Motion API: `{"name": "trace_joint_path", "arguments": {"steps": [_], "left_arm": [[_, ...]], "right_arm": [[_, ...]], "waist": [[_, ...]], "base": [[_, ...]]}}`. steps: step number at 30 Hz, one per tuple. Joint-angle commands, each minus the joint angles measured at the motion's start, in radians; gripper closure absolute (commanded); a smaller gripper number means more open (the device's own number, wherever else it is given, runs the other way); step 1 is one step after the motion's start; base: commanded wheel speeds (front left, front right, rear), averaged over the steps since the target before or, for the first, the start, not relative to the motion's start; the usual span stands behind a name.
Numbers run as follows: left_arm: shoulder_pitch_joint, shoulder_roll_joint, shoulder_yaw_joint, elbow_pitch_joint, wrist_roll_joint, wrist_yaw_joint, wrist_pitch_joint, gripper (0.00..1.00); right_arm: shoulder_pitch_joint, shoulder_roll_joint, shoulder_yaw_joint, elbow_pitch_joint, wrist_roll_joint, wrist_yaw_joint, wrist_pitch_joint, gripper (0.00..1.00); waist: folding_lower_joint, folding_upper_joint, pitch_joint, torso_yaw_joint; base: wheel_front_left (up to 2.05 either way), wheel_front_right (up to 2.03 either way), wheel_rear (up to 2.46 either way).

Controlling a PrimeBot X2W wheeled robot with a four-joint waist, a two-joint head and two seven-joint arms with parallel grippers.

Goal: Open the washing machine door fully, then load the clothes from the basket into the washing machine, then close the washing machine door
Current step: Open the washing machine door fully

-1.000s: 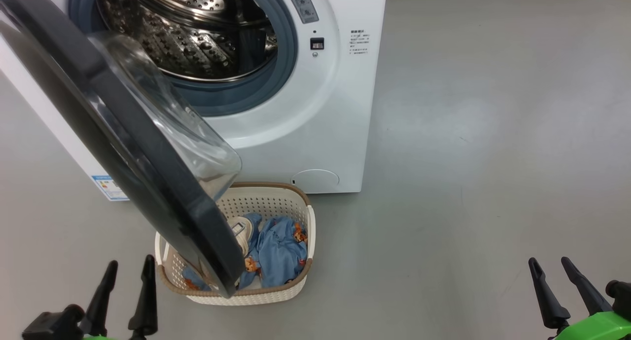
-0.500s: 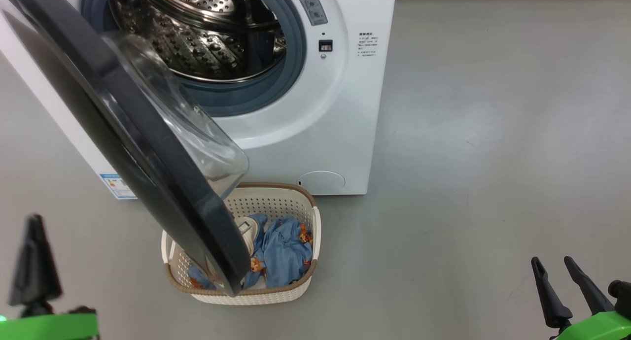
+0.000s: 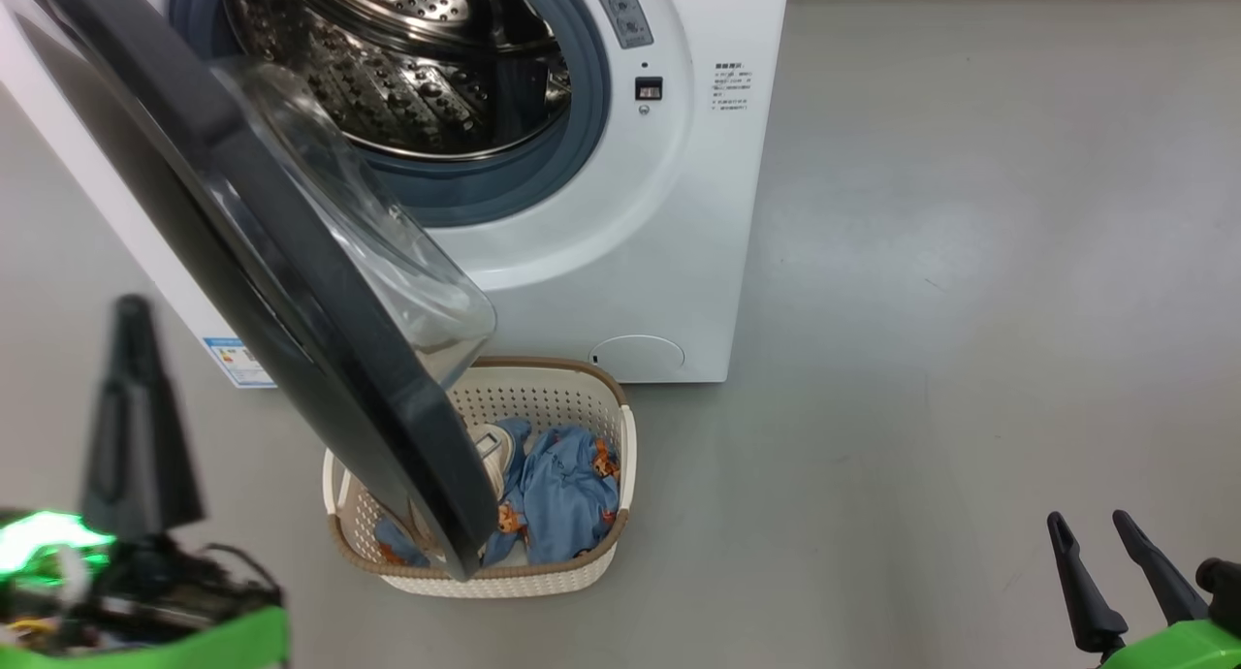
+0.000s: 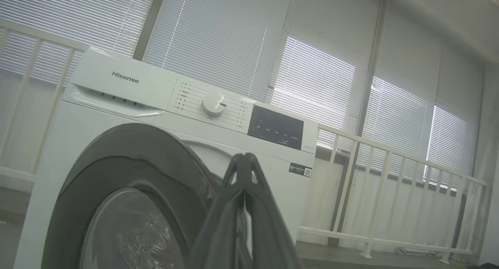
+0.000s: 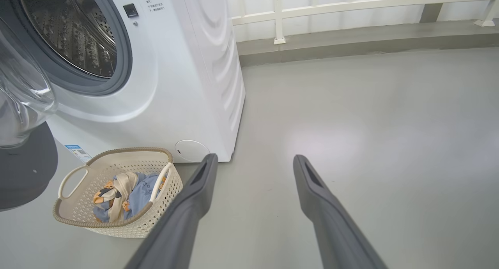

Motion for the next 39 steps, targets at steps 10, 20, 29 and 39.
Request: {"name": "trace_joint_path", "arguments": {"steps": [10,20,29,39], "left_arm": [[-0.003,-0.031,-0.295,-0.133,0.047,0.009,0.155,1.00],[-0.034,-0.052,-0.415,0.121,-0.020,0.026,0.146,1.00],[-0.104,-0.056,-0.411,0.339,-0.062,0.025,0.074,1.00],[-0.144,-0.057,-0.382,0.474,-0.082,0.033,0.033,1.00]], "right_arm": [[0.020,-0.009,-0.015,-0.035,-0.039,0.003,-0.012,0.00],[0.024,-0.004,-0.027,-0.043,-0.040,0.003,-0.012,0.00],[0.015,0.000,-0.026,-0.052,-0.040,0.003,-0.012,0.00],[0.013,0.006,-0.032,-0.057,-0.042,0.003,-0.012,0.00]], "waist": [[0.0000,-0.0001,-0.004,0.002],[0.0000,-0.0001,0.002,0.003],[0.0000,-0.0001,0.015,0.004],[0.0000,-0.0001,0.022,0.010]], "base": [[0.00,0.00,0.00],[0.00,0.00,0.00],[0.00,0.00,0.00],[0.00,0.00,0.00]]}}
